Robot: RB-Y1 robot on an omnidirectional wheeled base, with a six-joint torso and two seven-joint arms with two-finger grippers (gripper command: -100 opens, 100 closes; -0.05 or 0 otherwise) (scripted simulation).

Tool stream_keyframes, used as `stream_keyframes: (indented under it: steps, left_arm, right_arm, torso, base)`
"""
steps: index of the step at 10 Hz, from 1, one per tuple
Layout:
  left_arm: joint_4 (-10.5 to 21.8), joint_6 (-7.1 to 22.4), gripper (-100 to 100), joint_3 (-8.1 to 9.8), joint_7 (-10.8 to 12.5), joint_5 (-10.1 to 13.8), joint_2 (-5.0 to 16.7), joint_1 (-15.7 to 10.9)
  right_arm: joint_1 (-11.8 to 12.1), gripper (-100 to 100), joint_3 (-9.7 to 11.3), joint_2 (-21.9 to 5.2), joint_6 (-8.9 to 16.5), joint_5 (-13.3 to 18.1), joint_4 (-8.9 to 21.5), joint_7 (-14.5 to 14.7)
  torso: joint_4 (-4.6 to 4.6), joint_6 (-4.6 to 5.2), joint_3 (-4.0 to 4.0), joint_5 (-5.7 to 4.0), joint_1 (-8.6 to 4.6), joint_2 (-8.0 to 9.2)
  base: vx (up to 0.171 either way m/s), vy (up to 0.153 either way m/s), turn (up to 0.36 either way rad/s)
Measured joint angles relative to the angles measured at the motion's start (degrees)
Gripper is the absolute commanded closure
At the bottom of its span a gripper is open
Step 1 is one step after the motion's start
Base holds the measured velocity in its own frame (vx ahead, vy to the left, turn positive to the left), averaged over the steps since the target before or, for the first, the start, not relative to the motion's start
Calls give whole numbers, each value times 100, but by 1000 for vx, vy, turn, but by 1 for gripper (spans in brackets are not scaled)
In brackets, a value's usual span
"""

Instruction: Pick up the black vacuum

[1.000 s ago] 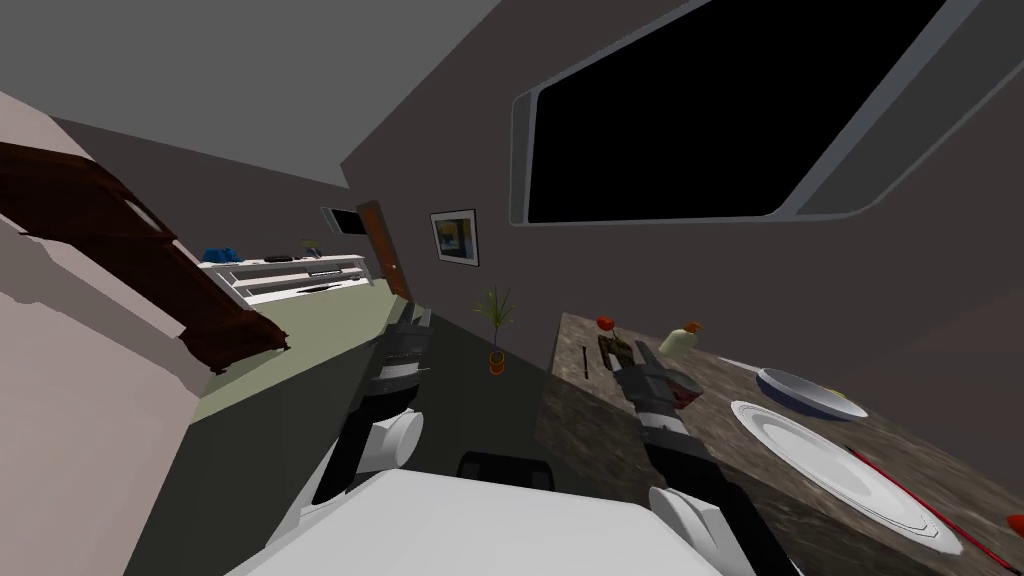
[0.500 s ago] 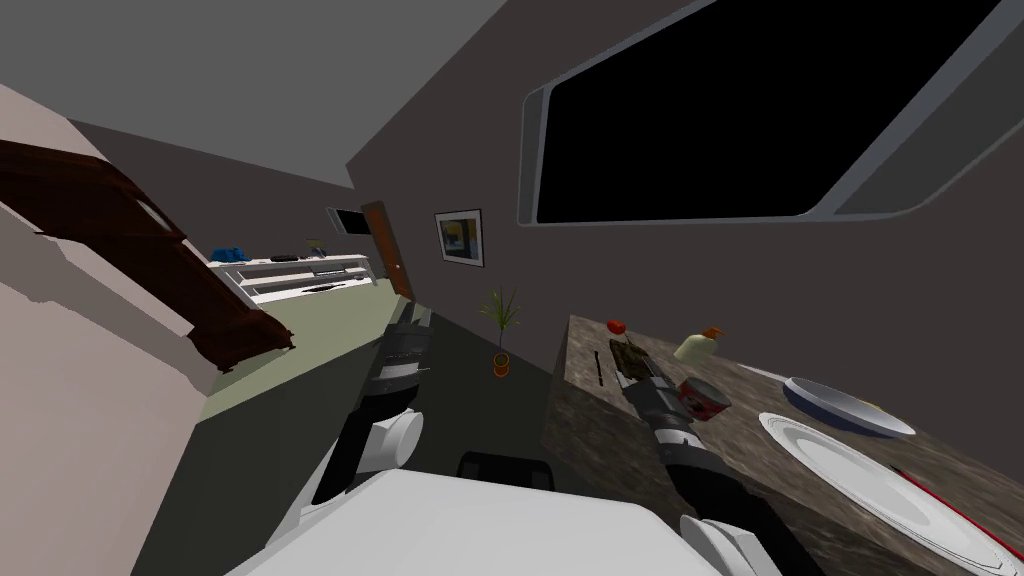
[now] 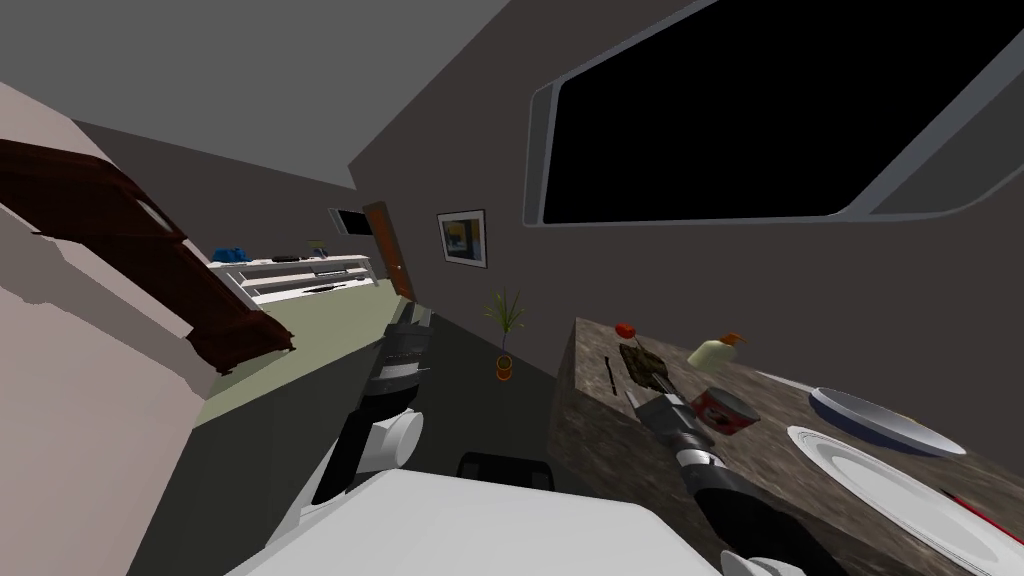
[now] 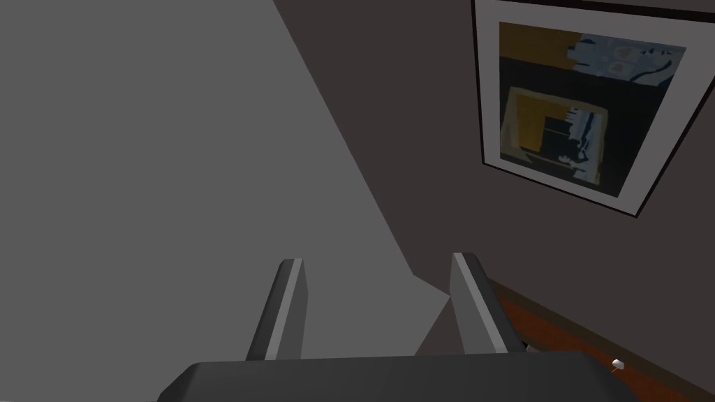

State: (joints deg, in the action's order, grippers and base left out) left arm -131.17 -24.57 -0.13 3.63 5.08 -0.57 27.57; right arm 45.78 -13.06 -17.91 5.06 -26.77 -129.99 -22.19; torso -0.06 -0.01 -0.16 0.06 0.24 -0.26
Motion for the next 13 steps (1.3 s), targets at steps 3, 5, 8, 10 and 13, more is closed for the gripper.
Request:
stream_keyframes:
  steps: [3, 5, 8, 10, 13]
  left_arm:
    - [0, 0, 0, 0, 0, 0, 0, 0]
    - [0, 0, 0, 0, 0, 0, 0, 0]
    - [0, 0, 0, 0, 0, 0, 0, 0]
    - [0, 0, 0, 0, 0, 0, 0, 0]
    - [0, 0, 0, 0, 0, 0, 0, 0]
  right_arm:
    - [217, -100, -199, -186, 461, -295, 67, -414]
    - [349, -100, -336, -305, 723, -484, 96, -673]
    - [476, -100, -464, -375, 1098, -649, 92, -936]
    - [597, -100, -589, -489, 1374, -837, 141, -1177]
    - [750, -100, -749, -607, 1792, -1073, 188, -1529]
  torso:
    - [1, 1, 2, -1, -6, 3]
    - [1, 0, 1, -2, -8, 1]
    - [3, 1, 7, -4, -18, 11]
    - [0, 1, -1, -2, -10, -3]
    - [-1, -1, -3, -3, -12, -5]
  base:
    - [62, 52, -7]
    - [74, 44, -12]
    - [46, 22, -10]
    - [88, 45, -20]
    - [89, 40, -26]
